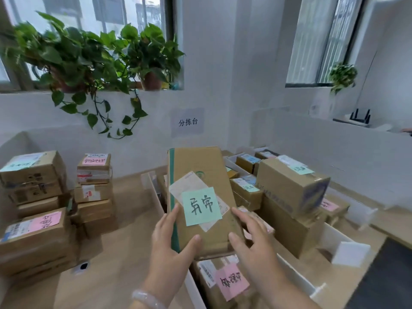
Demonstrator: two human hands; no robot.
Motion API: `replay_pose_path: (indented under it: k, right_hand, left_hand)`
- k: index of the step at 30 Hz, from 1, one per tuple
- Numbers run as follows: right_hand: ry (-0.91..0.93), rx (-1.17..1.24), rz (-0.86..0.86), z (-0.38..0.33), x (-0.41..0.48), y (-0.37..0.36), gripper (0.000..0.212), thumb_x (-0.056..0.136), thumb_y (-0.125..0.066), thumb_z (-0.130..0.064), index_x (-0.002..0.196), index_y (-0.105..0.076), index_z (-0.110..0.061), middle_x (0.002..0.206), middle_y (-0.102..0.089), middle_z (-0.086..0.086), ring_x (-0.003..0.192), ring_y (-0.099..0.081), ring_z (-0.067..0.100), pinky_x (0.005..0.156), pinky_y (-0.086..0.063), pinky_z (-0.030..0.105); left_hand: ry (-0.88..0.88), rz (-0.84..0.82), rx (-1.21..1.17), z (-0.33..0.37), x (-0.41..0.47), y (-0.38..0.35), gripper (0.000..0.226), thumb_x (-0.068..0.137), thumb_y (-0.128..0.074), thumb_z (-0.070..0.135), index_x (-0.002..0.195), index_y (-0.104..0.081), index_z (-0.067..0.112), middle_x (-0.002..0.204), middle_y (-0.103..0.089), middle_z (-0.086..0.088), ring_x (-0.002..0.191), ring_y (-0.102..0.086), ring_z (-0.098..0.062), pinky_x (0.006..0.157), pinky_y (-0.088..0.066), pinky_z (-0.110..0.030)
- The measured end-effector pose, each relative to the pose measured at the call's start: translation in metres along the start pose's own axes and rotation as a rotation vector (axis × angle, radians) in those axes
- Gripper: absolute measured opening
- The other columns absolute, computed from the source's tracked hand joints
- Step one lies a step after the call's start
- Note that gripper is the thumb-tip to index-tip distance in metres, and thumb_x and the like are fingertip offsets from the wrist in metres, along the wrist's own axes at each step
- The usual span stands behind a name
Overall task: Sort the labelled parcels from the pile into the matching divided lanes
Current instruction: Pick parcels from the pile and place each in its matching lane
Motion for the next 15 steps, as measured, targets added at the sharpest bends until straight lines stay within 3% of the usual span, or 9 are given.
replay_pose_path:
  k: [3, 6, 10, 12, 15]
  right_hand:
    - [0.038, 0.014, 0.038, 0.005, -0.006, 0.037, 0.047, 0.093, -0.057, -0.019, 0.117, -0.049, -0.059, 0.125, -0.034, -0.040, 0.122, -0.034, -0.016, 0.105, -0.039, 0.024]
    - [0.068, 0.012, 0.110, 0.016, -0.013, 0.088, 0.047, 0.092, -0.060, -0.017, 0.116, -0.051, -0.057, 0.124, -0.039, -0.037, 0.120, -0.039, -0.014, 0.097, -0.036, 0.008]
    - [0.021, -0.014, 0.172, 0.047, -0.030, 0.180, 0.044, 0.092, -0.061, -0.021, 0.115, -0.052, -0.057, 0.129, -0.042, -0.029, 0.120, -0.039, -0.013, 0.099, -0.036, 0.020]
    - [0.000, -0.009, 0.212, 0.064, -0.041, 0.229, 0.044, 0.092, -0.061, -0.021, 0.114, -0.053, -0.057, 0.131, -0.043, -0.026, 0.120, -0.040, -0.011, 0.094, -0.036, 0.017]
    - [-0.016, -0.002, 0.291, 0.086, -0.059, 0.294, 0.046, 0.091, -0.063, -0.018, 0.114, -0.054, -0.057, 0.128, -0.045, -0.026, 0.114, -0.039, -0.022, 0.087, -0.033, 0.009]
  left_hand:
    - [-0.015, 0.014, -0.014, 0.021, -0.012, -0.032, 0.073, 0.083, -0.077, 0.021, 0.117, -0.036, 0.071, 0.146, -0.031, 0.011, 0.137, -0.033, -0.010, 0.113, -0.035, -0.038]
    - [-0.038, 0.024, -0.025, 0.040, -0.024, -0.079, 0.075, 0.082, -0.077, 0.019, 0.122, -0.036, 0.068, 0.144, -0.034, 0.013, 0.134, -0.036, -0.008, 0.114, -0.036, -0.038]
    - [-0.025, -0.032, -0.017, 0.064, -0.050, -0.169, 0.078, 0.083, -0.076, 0.026, 0.115, -0.032, 0.082, 0.147, -0.030, 0.019, 0.136, -0.033, -0.005, 0.115, -0.035, -0.039]
    - [-0.062, -0.073, 0.004, 0.078, -0.065, -0.217, 0.079, 0.082, -0.075, 0.030, 0.110, -0.027, 0.086, 0.149, -0.028, 0.019, 0.138, -0.027, -0.002, 0.117, -0.029, -0.036]
    - [-0.104, -0.157, 0.003, 0.098, -0.080, -0.285, 0.077, 0.083, -0.074, 0.034, 0.113, -0.026, 0.085, 0.151, -0.026, 0.016, 0.141, -0.022, -0.002, 0.117, -0.027, -0.033]
Point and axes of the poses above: each hand's wrist, its own x-axis towards the middle knuckle, its own y-axis out of the back of the hand, z = x × y, the point moved 4 cm from there along x, towards the middle knuckle
